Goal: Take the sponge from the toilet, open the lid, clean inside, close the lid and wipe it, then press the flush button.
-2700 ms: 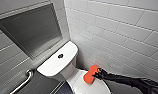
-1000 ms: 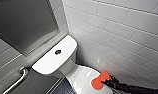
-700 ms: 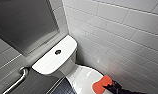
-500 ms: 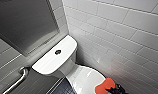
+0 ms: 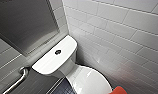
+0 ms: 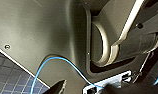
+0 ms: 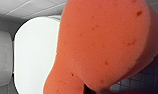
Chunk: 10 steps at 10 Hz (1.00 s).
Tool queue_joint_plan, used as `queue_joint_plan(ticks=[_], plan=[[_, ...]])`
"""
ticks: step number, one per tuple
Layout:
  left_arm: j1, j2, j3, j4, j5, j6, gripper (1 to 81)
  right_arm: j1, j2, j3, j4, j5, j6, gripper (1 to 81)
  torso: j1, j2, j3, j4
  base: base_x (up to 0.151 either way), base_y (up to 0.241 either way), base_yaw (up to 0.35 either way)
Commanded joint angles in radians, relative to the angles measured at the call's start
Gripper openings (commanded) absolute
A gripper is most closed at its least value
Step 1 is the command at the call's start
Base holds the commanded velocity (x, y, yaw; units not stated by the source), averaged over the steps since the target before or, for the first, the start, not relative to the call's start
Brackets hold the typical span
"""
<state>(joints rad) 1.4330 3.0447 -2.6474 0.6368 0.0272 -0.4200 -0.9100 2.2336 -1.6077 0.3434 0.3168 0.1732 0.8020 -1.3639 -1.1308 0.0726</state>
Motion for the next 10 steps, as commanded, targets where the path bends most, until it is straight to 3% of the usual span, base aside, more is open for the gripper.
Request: queue_joint_plan(ticks=[1, 3, 5, 7, 10], plan=[[0.03, -0.003, 0.001, 0.007, 0.074, 0.004, 81.1, -0.12, -0.073, 0.105, -0.007, 0.125, -0.012, 1.0, 0.0, 0.0, 0.0, 0.0, 0.0, 0.0, 0.0], [0.03, -0.001, 0.001, 0.009, 0.074, 0.006, 81.1, -0.143, -0.102, 0.173, -0.018, 0.15, -0.014, 1.0, 0.0, 0.0, 0.0, 0.0, 0.0, 0.0, 0.0], [0.03, 0.0, 0.001, 0.007, 0.072, 0.004, 81.1, -0.058, -0.185, 0.316, -0.061, 0.134, -0.018, 1.0, 0.0, 0.0, 0.0, 0.0, 0.0, 0.0, 0.0], [0.03, 0.004, 0.001, 0.009, 0.065, 0.006, 81.1, 0.065, -0.251, 0.384, -0.058, 0.038, -0.026, 1.0, 0.0, -0.001, 0.0, 0.0, 0.0, 0.0, 0.0], [0.03, 0.005, 0.001, 0.009, 0.063, 0.004, 81.1, 0.238, -0.188, 0.307, -0.029, -0.143, -0.023, 1.0, 0.0, -0.001, 0.0, 0.0, 0.0, 0.0, 0.0]])
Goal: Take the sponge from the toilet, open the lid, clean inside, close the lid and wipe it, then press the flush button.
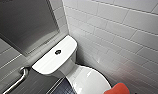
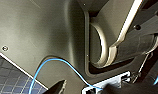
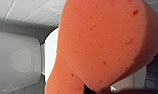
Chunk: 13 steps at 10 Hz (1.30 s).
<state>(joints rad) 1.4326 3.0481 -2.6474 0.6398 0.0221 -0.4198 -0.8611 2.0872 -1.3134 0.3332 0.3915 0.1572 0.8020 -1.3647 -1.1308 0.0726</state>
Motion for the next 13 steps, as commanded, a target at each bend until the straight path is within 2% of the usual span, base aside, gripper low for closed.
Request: queue_joint_plan(ticks=[1, 4, 6, 9, 13], plan=[[0.03, 0.002, 0.001, 0.006, 0.068, 0.006, 81.1, 0.233, 0.007, -0.048, -0.011, -0.264, -0.005, 1.0, 0.0, 0.0, 0.0, 0.0, 0.0, 0.0, 0.0], [0.03, 0.003, 0.001, 0.004, 0.068, 0.004, 81.1, 0.326, 0.199, -0.278, -0.011, -0.408, 0.004, 1.0, 0.0, 0.0, 0.0, 0.0, 0.0, 0.0, 0.0], [0.03, 0.002, 0.001, 0.004, 0.068, 0.004, 81.1, 0.369, 0.323, -0.419, -0.014, -0.473, 0.004, 1.0, 0.0, 0.0, 0.0, 0.0, 0.0, 0.0, 0.0], [0.03, 0.005, 0.001, 0.003, 0.067, 0.004, 81.1, 0.461, 0.44, -0.515, -0.02, -0.555, 0.005, 1.0, 0.0, 0.0, 0.0, 0.0, 0.0, 0.0, 0.0], [0.03, 0.0, 0.001, 0.001, 0.068, 0.003, 81.1, 0.507, 0.592, -0.644, -0.023, -0.594, 0.007, 1.0, 0.0, 0.0, 0.0, 0.0, 0.0, 0.0, 0.0]])
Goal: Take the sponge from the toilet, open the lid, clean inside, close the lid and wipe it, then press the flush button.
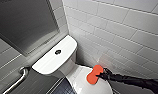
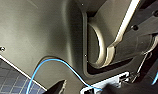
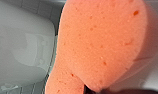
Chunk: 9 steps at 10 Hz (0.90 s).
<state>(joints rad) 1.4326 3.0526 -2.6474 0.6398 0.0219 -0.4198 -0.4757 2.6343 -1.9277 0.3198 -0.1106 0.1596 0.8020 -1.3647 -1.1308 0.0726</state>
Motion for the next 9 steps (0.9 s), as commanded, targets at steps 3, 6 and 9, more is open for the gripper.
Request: queue_joint_plan(ticks=[3, 6, 9], plan=[[0.03, -0.004, 0.001, 0.001, 0.069, 0.004, 81.1, 0.134, 0.132, -0.083, -0.008, -0.095, 0.005, 1.0, 0.0, 0.0, 0.0, 0.0, 0.0, 0.0, 0.0], [0.029, -0.004, 0.001, 0.001, 0.069, 0.004, 81.1, 0.16, 0.19, -0.122, -0.008, -0.106, 0.005, 1.0, 0.0, 0.0, 0.0, 0.0, 0.0, 0.0, 0.0], [0.03, -0.007, 0.001, 0.0, 0.072, 0.003, 81.1, 0.148, 0.272, -0.207, -0.027, -0.101, 0.003, 1.0, 0.0, 0.0, 0.0, 0.0, 0.0, 0.0, 0.0]])
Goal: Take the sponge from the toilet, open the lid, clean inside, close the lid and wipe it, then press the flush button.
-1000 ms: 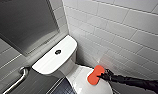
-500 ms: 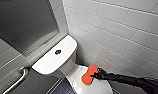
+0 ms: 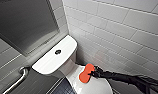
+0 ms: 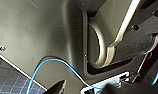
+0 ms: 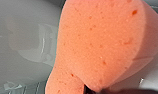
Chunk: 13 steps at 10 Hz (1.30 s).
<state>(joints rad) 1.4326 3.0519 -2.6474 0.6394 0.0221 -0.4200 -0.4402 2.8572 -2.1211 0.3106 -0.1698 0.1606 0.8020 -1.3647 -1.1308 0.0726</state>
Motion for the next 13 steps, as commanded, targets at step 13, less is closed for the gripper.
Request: queue_joint_plan(ticks=[13], plan=[[0.03, 0.002, 0.001, 0.003, 0.078, 0.003, 81.1, -0.171, -0.305, 0.331, -0.016, 0.196, 0.003, 1.0, 0.0, 0.0, 0.0, 0.0, 0.0, 0.0, 0.0]])
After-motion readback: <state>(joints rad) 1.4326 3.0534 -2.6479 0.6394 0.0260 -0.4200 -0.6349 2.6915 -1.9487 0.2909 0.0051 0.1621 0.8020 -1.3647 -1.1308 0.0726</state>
